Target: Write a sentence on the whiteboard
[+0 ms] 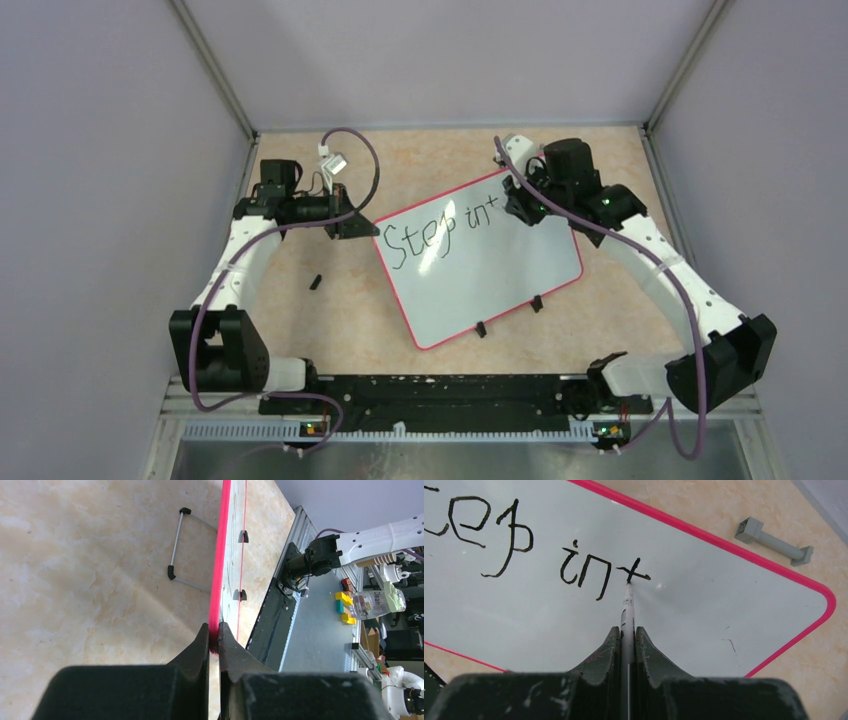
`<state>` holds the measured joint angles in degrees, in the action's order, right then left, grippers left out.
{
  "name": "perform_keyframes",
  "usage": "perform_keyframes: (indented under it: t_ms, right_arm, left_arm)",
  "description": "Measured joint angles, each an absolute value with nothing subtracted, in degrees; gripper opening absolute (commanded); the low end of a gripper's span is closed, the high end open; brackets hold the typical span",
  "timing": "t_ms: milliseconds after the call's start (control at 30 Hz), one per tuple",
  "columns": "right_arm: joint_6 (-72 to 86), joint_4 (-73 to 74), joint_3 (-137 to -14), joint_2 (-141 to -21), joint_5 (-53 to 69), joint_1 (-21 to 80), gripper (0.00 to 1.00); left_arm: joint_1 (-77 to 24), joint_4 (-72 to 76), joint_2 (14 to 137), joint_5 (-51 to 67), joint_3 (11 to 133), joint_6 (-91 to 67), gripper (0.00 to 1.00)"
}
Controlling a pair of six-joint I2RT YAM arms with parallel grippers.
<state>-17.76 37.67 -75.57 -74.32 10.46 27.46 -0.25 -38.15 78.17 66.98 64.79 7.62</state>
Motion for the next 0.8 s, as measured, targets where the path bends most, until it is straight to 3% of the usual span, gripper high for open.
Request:
perform_keyframes:
  t_ms: [800]
  right_arm:
    - [-18.5, 40.4, -72.8, -72.4, 10.2, 27.5, 0.00]
  left_arm:
    - [-0.2, -38.2, 78.3, 67.2, 64.8, 7.6, 0.00]
